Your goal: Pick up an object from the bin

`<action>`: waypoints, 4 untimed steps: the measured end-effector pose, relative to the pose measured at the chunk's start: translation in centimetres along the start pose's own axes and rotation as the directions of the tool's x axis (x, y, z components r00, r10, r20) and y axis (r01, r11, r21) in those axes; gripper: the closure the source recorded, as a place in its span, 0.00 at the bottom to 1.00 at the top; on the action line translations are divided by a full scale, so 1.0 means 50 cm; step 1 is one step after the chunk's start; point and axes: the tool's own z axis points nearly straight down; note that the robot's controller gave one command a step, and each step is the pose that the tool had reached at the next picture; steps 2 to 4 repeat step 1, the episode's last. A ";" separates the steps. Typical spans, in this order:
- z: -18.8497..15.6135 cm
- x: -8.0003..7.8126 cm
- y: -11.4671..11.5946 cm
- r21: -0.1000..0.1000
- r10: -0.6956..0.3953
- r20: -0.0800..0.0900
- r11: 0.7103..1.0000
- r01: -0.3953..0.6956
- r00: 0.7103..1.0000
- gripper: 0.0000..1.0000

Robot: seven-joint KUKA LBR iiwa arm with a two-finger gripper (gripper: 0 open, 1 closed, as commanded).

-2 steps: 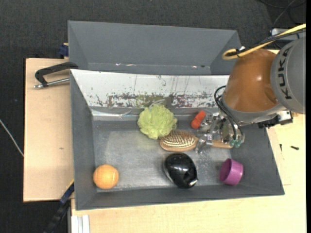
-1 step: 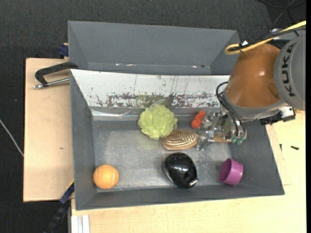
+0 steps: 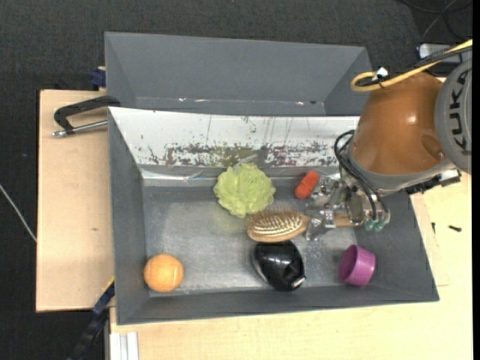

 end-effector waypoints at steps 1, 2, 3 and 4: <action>-0.088 -0.027 0.015 0.000 0.008 -0.009 1.000 -0.008 1.000 1.00; -0.088 -0.027 0.015 0.000 0.008 -0.009 1.000 -0.008 1.000 1.00; -0.088 -0.027 0.015 0.000 0.008 -0.009 1.000 -0.008 1.000 1.00; -0.088 -0.027 0.015 0.000 0.008 -0.009 1.000 -0.008 1.000 1.00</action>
Offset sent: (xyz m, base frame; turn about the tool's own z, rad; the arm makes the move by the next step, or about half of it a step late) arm 0.0266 -0.0341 0.0757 0.0399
